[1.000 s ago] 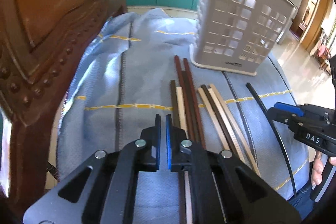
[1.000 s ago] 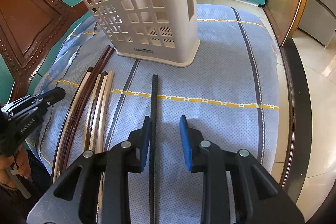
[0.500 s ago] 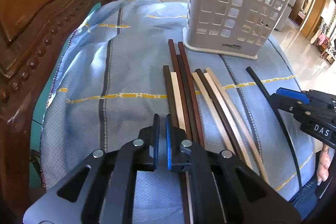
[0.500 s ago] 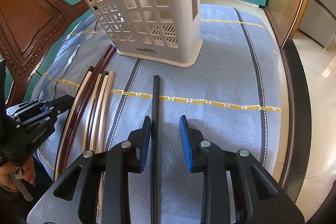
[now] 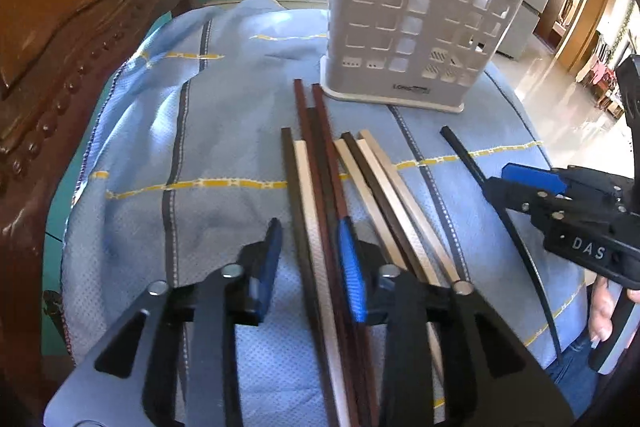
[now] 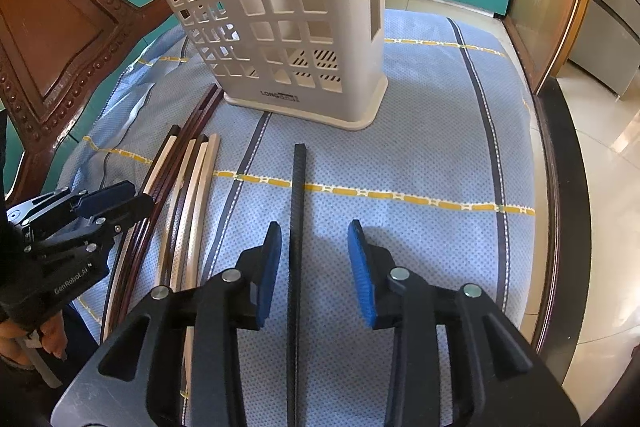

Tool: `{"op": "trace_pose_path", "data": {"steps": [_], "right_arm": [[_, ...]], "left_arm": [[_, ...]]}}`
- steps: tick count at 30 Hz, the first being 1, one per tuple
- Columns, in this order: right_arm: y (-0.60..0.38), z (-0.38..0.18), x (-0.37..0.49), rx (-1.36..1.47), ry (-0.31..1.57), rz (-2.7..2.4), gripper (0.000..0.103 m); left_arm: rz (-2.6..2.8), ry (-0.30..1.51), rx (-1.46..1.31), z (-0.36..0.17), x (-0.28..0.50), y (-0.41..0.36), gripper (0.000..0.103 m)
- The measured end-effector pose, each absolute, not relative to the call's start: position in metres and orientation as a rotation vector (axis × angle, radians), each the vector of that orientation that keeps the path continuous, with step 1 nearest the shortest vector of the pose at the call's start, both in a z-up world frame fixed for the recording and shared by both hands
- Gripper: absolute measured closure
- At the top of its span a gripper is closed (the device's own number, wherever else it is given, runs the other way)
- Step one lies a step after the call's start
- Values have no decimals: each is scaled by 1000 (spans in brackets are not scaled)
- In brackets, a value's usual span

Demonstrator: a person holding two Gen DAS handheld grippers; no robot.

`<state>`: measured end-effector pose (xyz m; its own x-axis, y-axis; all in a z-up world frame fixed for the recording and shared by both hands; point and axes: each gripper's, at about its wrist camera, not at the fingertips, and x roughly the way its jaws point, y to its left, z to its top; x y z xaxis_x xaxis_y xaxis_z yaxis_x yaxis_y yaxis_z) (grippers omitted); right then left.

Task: Organize utensils

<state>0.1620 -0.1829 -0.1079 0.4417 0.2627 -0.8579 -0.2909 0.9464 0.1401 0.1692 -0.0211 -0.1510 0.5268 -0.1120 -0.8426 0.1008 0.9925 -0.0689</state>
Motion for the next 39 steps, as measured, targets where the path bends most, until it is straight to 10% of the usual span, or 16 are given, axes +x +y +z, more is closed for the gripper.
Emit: {"op": "trace_pose_path", "data": {"steps": [6,39], "right_arm": [[-180,-109,161,-34,1055,346,68],[-179,-110,159,-69,1045,327,63]], "left_arm": [[-106,992,-8,-146,167,-15,101],[-57,1006,-19,-145,164,-3,84]]}}
